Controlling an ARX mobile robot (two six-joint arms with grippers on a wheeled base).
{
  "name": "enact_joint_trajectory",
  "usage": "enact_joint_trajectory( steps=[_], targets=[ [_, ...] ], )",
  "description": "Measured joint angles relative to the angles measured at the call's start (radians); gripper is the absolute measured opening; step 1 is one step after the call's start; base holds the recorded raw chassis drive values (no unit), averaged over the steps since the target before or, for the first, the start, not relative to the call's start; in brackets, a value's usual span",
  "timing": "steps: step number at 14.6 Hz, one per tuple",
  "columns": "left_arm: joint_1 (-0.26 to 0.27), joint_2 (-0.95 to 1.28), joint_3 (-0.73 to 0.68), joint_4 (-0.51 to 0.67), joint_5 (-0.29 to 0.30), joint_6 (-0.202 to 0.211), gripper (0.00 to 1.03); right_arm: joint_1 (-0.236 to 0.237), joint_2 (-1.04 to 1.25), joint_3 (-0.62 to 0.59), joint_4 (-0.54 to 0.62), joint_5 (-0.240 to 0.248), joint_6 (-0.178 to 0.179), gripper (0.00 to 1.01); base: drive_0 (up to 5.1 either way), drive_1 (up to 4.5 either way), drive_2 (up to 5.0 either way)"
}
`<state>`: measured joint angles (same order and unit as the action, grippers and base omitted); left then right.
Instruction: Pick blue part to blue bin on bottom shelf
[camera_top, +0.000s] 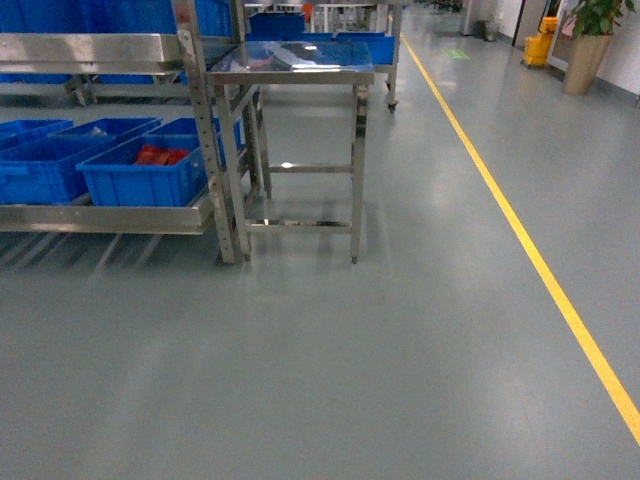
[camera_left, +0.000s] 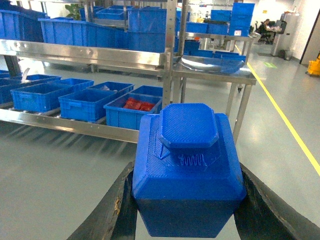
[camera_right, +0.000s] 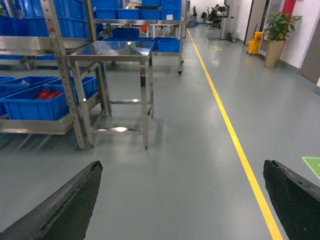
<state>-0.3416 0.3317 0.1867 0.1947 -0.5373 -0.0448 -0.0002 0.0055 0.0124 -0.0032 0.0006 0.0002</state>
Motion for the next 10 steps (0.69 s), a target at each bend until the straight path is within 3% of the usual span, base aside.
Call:
enact_joint_trajectory(
  steps=[10],
  targets=[
    [0.000, 0.000, 0.000, -0.002, -0.002, 0.000, 0.44, 0.000, 0.000, 0.000, 0.000, 0.000, 0.000, 0.98, 0.0, 4.26, -4.3]
  ],
)
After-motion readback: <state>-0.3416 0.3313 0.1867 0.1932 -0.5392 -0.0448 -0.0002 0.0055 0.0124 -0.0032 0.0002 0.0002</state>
